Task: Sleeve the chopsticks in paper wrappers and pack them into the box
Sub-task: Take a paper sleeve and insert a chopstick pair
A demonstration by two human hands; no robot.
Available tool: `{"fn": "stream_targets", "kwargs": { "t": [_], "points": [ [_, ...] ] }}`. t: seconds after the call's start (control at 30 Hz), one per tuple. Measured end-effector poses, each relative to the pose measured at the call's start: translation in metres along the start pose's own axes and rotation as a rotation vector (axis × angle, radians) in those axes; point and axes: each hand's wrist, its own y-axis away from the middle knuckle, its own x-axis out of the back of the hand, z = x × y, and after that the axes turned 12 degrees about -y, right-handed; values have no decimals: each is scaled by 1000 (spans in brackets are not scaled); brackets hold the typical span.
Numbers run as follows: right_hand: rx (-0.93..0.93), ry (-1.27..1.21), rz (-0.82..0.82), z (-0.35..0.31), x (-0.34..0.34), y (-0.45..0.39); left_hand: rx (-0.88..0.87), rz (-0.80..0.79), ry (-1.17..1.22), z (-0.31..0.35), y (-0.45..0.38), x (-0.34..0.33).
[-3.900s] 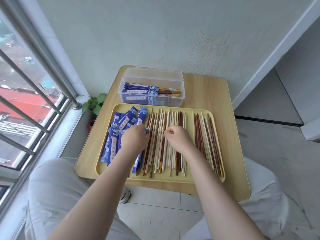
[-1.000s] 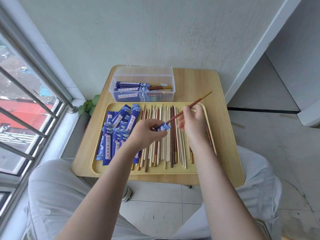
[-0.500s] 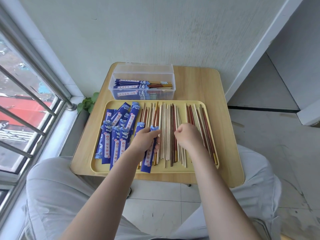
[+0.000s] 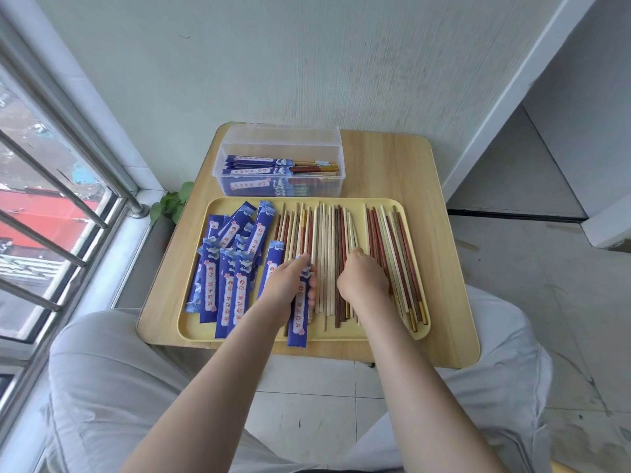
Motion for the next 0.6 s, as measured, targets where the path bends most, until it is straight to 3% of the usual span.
{"fn": "stream_targets", "kwargs": {
  "t": [0.33,0.6],
  "points": [
    [-31,103,23,2,2,0,36,66,-69,4,1,-2],
    [-43,112,21,2,0,1,-112,134,-123,3,0,1]
  ]
}}
